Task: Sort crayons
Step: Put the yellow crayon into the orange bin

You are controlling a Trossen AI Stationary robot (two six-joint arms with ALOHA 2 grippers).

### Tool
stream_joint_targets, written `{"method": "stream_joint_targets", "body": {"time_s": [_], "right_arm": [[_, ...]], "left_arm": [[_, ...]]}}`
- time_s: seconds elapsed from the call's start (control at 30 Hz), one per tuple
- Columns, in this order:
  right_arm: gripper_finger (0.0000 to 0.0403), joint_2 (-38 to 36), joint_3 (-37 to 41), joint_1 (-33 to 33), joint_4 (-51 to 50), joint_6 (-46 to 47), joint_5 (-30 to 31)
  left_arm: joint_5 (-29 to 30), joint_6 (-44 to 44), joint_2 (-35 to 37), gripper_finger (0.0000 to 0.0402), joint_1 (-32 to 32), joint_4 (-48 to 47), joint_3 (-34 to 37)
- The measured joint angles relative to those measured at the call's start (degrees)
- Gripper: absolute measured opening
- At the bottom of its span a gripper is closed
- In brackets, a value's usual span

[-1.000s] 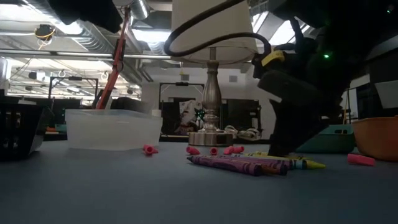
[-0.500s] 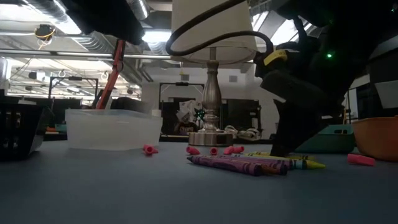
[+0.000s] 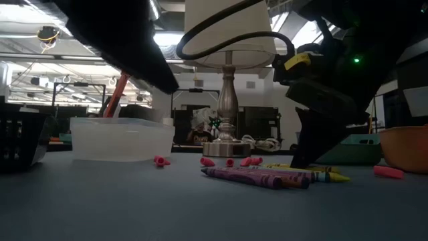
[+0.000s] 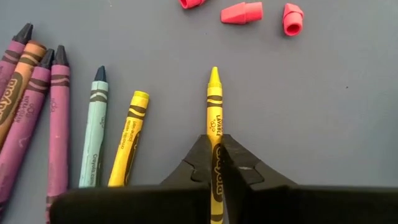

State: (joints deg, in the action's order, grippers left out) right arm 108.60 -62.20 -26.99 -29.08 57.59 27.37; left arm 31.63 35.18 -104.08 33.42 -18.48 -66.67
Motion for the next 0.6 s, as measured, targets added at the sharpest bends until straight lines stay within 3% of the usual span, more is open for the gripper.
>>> {"method": "stream_joint_targets", "body": {"time_s": [0.4, 0.6], "right_arm": [[0.0011, -10.9, 0.1, -0.4, -10.0, -1.0, 0.4], [0.0012, -18.4, 0.1, -4.3, -19.0, 4.8, 5.2]], "left_arm": [[-2.8, -2.8, 0.1, 0.0069, -2.8, 4.2, 0.0], [-2.9, -2.9, 0.1, 0.0069, -3.9, 5.9, 0.0]]}}
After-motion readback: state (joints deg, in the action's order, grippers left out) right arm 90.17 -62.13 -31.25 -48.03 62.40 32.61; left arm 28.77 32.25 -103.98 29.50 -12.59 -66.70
